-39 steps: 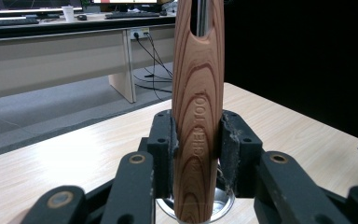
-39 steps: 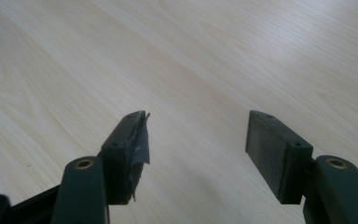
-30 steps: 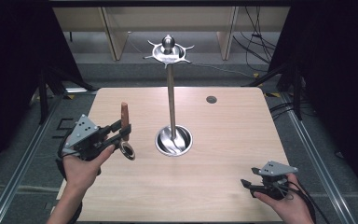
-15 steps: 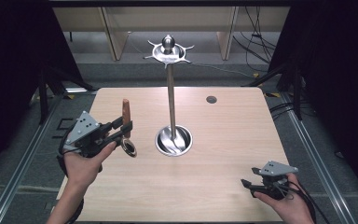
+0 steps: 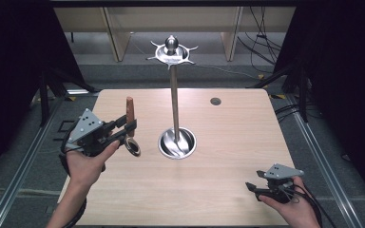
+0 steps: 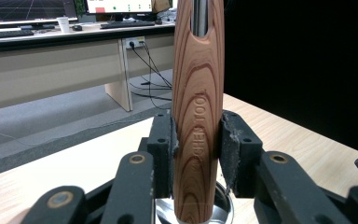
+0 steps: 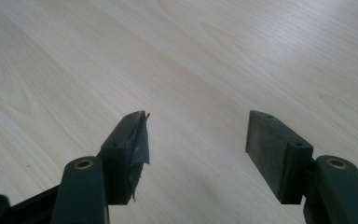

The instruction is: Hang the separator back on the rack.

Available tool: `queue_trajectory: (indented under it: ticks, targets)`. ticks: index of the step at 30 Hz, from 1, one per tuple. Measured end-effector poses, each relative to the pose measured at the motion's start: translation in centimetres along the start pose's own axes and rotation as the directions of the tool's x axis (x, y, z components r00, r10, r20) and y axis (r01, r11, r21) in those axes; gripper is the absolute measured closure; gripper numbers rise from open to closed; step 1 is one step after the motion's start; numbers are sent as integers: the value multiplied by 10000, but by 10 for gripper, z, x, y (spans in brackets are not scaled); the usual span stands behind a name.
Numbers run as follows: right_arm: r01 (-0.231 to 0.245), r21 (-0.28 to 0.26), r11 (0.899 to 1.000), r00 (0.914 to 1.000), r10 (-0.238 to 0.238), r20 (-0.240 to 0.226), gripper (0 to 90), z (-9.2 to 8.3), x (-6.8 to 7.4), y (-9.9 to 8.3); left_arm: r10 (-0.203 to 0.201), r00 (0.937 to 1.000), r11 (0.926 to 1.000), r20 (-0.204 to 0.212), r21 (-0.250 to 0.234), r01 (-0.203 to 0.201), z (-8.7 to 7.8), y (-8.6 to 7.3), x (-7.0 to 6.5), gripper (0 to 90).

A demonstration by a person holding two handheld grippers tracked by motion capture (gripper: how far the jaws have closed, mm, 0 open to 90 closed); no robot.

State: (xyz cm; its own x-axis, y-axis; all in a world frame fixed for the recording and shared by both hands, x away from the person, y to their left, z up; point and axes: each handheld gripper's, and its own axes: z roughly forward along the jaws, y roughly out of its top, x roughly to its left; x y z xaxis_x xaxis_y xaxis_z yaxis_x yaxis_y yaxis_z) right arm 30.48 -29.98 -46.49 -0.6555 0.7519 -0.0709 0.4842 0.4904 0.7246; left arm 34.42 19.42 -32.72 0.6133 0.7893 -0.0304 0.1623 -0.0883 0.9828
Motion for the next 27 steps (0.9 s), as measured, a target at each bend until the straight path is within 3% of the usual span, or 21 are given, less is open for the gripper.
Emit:
queue_trajectory:
  ticks: [9,10,27]
  targets:
    - [-5,-3,10000,10000,5,-1,391,0,0,0,129,9999,9998,63,-127,-129,4,9,-1,670]
    - [1,-10,10000,10000,-1,-8,391,0,0,0,413,9990,9988,162,-252,-409,6,10,1,670]
    - [-14,60,10000,10000,15,-61,391,0,0,0,576,9978,9983,325,-139,-572,13,17,7,669]
